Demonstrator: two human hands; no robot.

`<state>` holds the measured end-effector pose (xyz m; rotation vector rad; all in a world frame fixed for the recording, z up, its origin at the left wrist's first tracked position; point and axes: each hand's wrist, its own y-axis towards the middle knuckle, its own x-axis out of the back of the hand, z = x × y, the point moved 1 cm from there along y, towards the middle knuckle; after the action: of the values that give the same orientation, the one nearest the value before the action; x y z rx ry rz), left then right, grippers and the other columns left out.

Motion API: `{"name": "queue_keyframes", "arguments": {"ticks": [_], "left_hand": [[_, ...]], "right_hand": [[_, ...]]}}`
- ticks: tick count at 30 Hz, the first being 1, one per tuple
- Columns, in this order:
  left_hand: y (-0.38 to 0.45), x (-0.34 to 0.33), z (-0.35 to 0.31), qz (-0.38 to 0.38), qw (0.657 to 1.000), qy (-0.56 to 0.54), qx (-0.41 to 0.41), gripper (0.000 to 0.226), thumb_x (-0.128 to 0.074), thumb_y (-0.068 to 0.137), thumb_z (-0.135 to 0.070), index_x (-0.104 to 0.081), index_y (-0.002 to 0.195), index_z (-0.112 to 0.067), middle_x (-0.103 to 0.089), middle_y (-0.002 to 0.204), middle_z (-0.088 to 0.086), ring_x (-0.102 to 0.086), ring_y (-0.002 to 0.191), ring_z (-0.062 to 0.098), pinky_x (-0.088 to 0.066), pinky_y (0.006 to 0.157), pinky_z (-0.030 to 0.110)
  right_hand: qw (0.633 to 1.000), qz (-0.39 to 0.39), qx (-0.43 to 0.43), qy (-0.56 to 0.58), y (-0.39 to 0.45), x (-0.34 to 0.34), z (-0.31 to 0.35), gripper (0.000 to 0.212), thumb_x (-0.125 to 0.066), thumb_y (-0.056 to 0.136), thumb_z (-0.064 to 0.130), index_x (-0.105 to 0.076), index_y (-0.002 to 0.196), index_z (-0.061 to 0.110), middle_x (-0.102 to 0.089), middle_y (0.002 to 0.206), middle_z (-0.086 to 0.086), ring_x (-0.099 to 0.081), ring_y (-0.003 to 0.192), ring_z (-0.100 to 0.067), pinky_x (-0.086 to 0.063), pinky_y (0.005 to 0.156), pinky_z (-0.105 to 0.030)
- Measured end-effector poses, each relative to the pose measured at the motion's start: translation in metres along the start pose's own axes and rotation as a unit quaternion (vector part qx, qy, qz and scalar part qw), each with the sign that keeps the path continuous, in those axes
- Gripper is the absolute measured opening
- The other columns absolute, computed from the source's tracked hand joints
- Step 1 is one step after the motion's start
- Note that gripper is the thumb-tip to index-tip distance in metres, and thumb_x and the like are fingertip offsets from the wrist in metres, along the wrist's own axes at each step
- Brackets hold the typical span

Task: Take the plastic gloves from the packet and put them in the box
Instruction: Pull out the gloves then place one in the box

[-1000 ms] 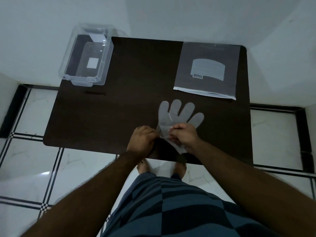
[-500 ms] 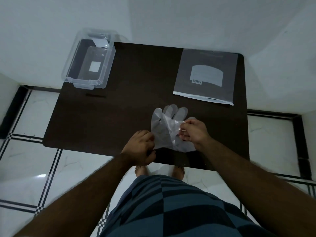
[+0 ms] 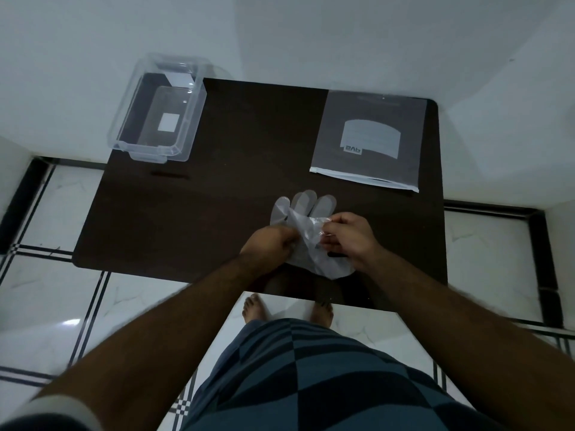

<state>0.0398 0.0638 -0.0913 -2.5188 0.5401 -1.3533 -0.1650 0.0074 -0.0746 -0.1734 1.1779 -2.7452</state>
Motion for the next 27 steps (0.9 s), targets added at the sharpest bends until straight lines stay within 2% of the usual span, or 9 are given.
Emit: {"name": "queue_keyframes", "arguments": {"ticks": [2, 5, 7, 8, 10, 14, 19, 23, 27], "left_hand": [[0.001, -0.001, 0.001, 0.039, 0.998, 0.029, -0.036, 0.032, -0.066, 0.101, -0.03, -0.065, 0.133, -0.03, -0.066, 0.135, -0.005, -0.06, 0.125, 0.015, -0.049, 0.109, 0.038], [0.003, -0.006, 0.005, 0.038, 0.991, 0.084, -0.1, 0.052, -0.072, 0.094, -0.041, -0.057, 0.143, -0.032, -0.058, 0.149, -0.006, -0.05, 0.14, 0.014, -0.04, 0.121, 0.043], [0.003, -0.014, 0.009, 0.078, 0.982, 0.132, -0.106, 0.075, -0.072, 0.093, -0.05, -0.042, 0.158, -0.031, -0.04, 0.167, -0.004, -0.032, 0.155, 0.016, -0.021, 0.13, 0.043], [0.002, -0.017, 0.011, 0.103, 0.976, 0.158, -0.104, 0.085, -0.071, 0.092, -0.055, -0.033, 0.164, -0.029, -0.029, 0.173, -0.003, -0.022, 0.16, 0.017, -0.01, 0.13, 0.041], [-0.001, -0.021, 0.012, 0.117, 0.97, 0.181, -0.112, 0.092, -0.067, 0.093, -0.06, -0.025, 0.167, -0.027, -0.019, 0.176, -0.001, -0.013, 0.162, 0.018, 0.0, 0.128, 0.037], [0.004, -0.02, 0.002, 0.078, 0.975, 0.157, -0.136, 0.079, -0.053, 0.102, -0.055, -0.022, 0.168, -0.027, -0.016, 0.177, 0.002, -0.009, 0.163, 0.019, -0.001, 0.13, 0.036], [0.016, -0.036, 0.004, 0.137, 0.947, 0.267, -0.112, 0.091, -0.03, 0.102, -0.075, 0.012, 0.167, -0.029, 0.015, 0.176, 0.004, 0.015, 0.162, 0.024, -0.001, 0.133, 0.051], [0.015, -0.046, 0.007, 0.1, 0.958, 0.249, -0.097, 0.096, -0.027, 0.099, -0.081, 0.018, 0.166, -0.029, 0.019, 0.175, 0.004, 0.019, 0.161, 0.024, 0.0, 0.132, 0.052], [0.014, -0.054, 0.004, 0.071, 0.964, 0.242, -0.082, 0.098, -0.027, 0.097, -0.082, 0.019, 0.166, -0.03, 0.02, 0.175, 0.003, 0.023, 0.16, 0.023, 0.004, 0.131, 0.055]], "right_hand": [[1.0, 0.002, 0.0, -0.007, 0.0, 0.002, 0.002, 0.017, -0.07, 0.097, 0.0, -0.07, 0.114, -0.002, -0.077, 0.099, -0.023, -0.076, 0.072, -0.022, -0.062, 0.059, -0.028], [1.0, 0.006, -0.001, -0.013, 0.002, 0.008, 0.007, 0.013, -0.071, 0.097, 0.002, -0.072, 0.11, 0.003, -0.078, 0.1, -0.02, -0.078, 0.074, -0.022, -0.063, 0.061, -0.03], [1.0, 0.002, 0.005, -0.012, 0.004, 0.012, 0.012, 0.014, -0.071, 0.098, 0.004, -0.071, 0.111, 0.004, -0.078, 0.1, -0.02, -0.078, 0.076, -0.023, -0.064, 0.063, -0.031], [1.0, -0.001, 0.005, -0.013, 0.005, 0.014, 0.015, 0.014, -0.071, 0.098, 0.006, -0.071, 0.112, 0.006, -0.079, 0.101, -0.019, -0.08, 0.079, -0.025, -0.065, 0.066, -0.033], [1.0, -0.008, 0.0, -0.019, 0.009, 0.018, 0.02, 0.015, -0.071, 0.098, 0.008, -0.071, 0.113, 0.01, -0.08, 0.101, -0.017, -0.081, 0.085, -0.026, -0.066, 0.071, -0.035], [0.999, -0.007, 0.013, -0.032, 0.011, 0.024, 0.029, 0.012, -0.072, 0.097, 0.007, -0.073, 0.107, 0.013, -0.08, 0.103, -0.017, -0.081, 0.083, -0.024, -0.064, 0.071, -0.036], [0.999, -0.013, 0.041, -0.03, 0.004, 0.032, 0.051, 0.012, -0.069, 0.1, 0.01, -0.072, 0.111, 0.012, -0.079, 0.105, -0.014, -0.08, 0.095, -0.027, -0.067, 0.084, -0.042], [0.997, -0.021, 0.076, -0.002, 0.001, 0.04, 0.067, 0.015, -0.068, 0.101, 0.007, -0.071, 0.115, 0.006, -0.077, 0.108, -0.016, -0.078, 0.095, -0.028, -0.067, 0.084, -0.042], [0.993, -0.031, 0.107, -0.028, 0.002, 0.049, 0.085, 0.013, -0.067, 0.102, 0.013, -0.069, 0.115, 0.011, -0.076, 0.11, -0.017, -0.078, 0.099, -0.029, -0.067, 0.086, -0.042]]}}
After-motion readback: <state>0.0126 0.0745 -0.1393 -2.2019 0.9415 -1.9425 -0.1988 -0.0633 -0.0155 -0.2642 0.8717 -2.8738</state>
